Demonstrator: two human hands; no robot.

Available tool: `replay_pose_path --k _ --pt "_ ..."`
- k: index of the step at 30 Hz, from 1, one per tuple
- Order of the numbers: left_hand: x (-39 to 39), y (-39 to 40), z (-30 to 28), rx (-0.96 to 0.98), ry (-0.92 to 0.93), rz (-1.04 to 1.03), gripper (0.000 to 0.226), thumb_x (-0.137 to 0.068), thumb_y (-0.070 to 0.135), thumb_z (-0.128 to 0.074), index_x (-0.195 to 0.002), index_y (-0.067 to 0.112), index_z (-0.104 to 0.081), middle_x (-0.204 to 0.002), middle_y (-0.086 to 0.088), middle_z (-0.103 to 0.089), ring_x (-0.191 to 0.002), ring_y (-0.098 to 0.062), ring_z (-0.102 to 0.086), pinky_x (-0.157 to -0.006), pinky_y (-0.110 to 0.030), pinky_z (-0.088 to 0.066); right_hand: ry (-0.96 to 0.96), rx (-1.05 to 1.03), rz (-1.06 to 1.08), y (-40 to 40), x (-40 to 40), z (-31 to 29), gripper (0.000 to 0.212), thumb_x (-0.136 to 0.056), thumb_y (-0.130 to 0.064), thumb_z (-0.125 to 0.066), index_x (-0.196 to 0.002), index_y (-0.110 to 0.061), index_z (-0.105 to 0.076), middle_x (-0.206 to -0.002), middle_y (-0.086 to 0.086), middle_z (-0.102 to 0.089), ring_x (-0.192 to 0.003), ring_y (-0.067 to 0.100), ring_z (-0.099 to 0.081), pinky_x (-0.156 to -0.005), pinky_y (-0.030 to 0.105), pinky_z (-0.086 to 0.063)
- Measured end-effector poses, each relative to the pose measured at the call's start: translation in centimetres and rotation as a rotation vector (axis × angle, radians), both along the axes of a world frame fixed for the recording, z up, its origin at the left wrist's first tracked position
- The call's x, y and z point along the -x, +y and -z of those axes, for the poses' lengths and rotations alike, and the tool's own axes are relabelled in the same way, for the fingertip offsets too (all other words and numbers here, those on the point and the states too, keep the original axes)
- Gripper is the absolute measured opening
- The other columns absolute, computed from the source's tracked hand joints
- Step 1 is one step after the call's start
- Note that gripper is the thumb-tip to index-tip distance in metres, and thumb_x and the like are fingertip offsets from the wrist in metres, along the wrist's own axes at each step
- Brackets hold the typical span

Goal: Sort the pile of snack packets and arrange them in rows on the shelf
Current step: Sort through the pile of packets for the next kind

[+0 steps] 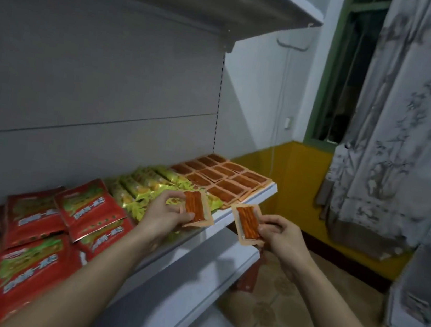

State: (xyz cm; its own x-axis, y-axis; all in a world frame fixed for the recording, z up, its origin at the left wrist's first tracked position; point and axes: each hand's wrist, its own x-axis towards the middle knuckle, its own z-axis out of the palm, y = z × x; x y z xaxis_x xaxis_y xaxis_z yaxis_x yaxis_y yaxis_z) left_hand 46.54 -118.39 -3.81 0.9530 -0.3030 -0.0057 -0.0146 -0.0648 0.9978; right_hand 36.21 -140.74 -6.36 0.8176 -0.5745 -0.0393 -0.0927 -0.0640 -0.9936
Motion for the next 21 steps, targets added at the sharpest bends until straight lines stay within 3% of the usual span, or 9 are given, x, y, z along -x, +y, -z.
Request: replay_pose_path --k 3,8,11,13,15,17,19,21 --pt "-2.2 -3.9 -0.1 -0.062 -0.018 -0.041 0.028 -0.083 -0.01 -0.073 -0.105 0.006 -0.07 -0.093 -0.011 -0.065 -0.079 -0.02 -0.064 -0.059 -0.014 -0.054 0.023 -0.011 0.002 -4.8 -3.4 -0.2 0.016 -0.098 -0.002 -0.056 -0.11 -0.006 -0.066 -0.1 0.013 -0.069 -0.076 0.022 -0.068 -0.052 0.023 -0.052" --pt "-8.4 -8.9 -0.6 -0.064 -0.024 -0.091 0.023 -0.084 -0.006 -0.073 -0.104 0.006 -0.072 -0.096 -0.009 -0.07 -0.07 -0.01 -0.068 -0.063 -0.014 -0.056 0.043 -0.012 -0.05 -10.7 -11.0 -0.5 0.022 -0.097 0.0 -0.056 -0.115 -0.008 -0.067 -0.103 0.01 -0.07 -0.086 0.017 -0.071 -0.064 0.025 -0.057" --pt "-13.1 -12.3 -1.1 -0.045 -0.029 -0.113 0.021 -0.091 -0.007 -0.064 -0.109 0.0 -0.071 -0.086 -0.012 -0.069 -0.064 -0.015 -0.064 -0.057 -0.022 -0.058 0.071 0.096 -0.1 -13.8 -15.5 -1.4 0.026 -0.097 0.002 -0.054 -0.117 -0.008 -0.067 -0.103 0.008 -0.068 -0.086 0.014 -0.069 -0.056 0.018 -0.055" --pt "-16.4 -14.6 -1.0 -0.092 -0.066 -0.117 0.023 -0.091 -0.007 -0.063 -0.111 0.001 -0.072 -0.089 -0.012 -0.07 -0.068 -0.016 -0.064 -0.07 -0.032 -0.06 0.087 0.161 -0.125 -16.0 -18.3 -1.9 0.028 -0.097 0.003 -0.053 -0.119 -0.008 -0.066 -0.101 0.006 -0.068 -0.084 0.012 -0.069 -0.053 0.017 -0.052" --pt "-19.1 -16.7 -0.7 -0.132 -0.055 -0.111 0.029 -0.089 -0.008 -0.066 -0.115 0.002 -0.071 -0.093 -0.014 -0.07 -0.075 -0.023 -0.065 -0.09 -0.043 -0.056 0.111 0.212 -0.148 -18.2 -21.0 -2.4 0.028 -0.097 0.001 -0.053 -0.119 -0.009 -0.066 -0.1 0.004 -0.068 -0.084 0.011 -0.069 -0.057 0.02 -0.053" --pt "-21.4 -18.4 -0.2 -0.171 -0.032 -0.127 0.031 -0.085 -0.008 -0.07 -0.113 0.005 -0.072 -0.097 -0.015 -0.072 -0.09 -0.028 -0.069 -0.098 -0.044 -0.055 0.114 0.268 -0.176 -20.1 -23.7 -3.2 0.027 -0.097 0.001 -0.054 -0.117 -0.011 -0.067 -0.1 0.003 -0.069 -0.082 0.009 -0.069 -0.056 0.019 -0.053" --pt "-23.2 -19.9 0.3 -0.221 -0.027 -0.149 0.031 -0.083 -0.007 -0.073 -0.11 0.009 -0.073 -0.104 -0.014 -0.072 -0.102 -0.028 -0.068 -0.101 -0.038 -0.053 0.113 0.289 -0.194 -22.0 -26.7 -3.7 0.026 -0.096 0.003 -0.054 -0.114 -0.011 -0.068 -0.101 0.005 -0.07 -0.083 0.012 -0.069 -0.06 0.025 -0.056" --pt "-24.3 -21.3 0.7 -0.312 -0.023 -0.142 0.031 -0.084 -0.004 -0.074 -0.113 0.007 -0.072 -0.105 -0.011 -0.07 -0.1 -0.021 -0.066 -0.095 -0.027 -0.051 0.149 0.28 -0.222 -23.2 -29.8 -3.6 0.026 -0.094 0.005 -0.055 -0.113 -0.007 -0.069 -0.102 0.012 -0.072 -0.085 0.02 -0.07 -0.075 0.04 -0.06"
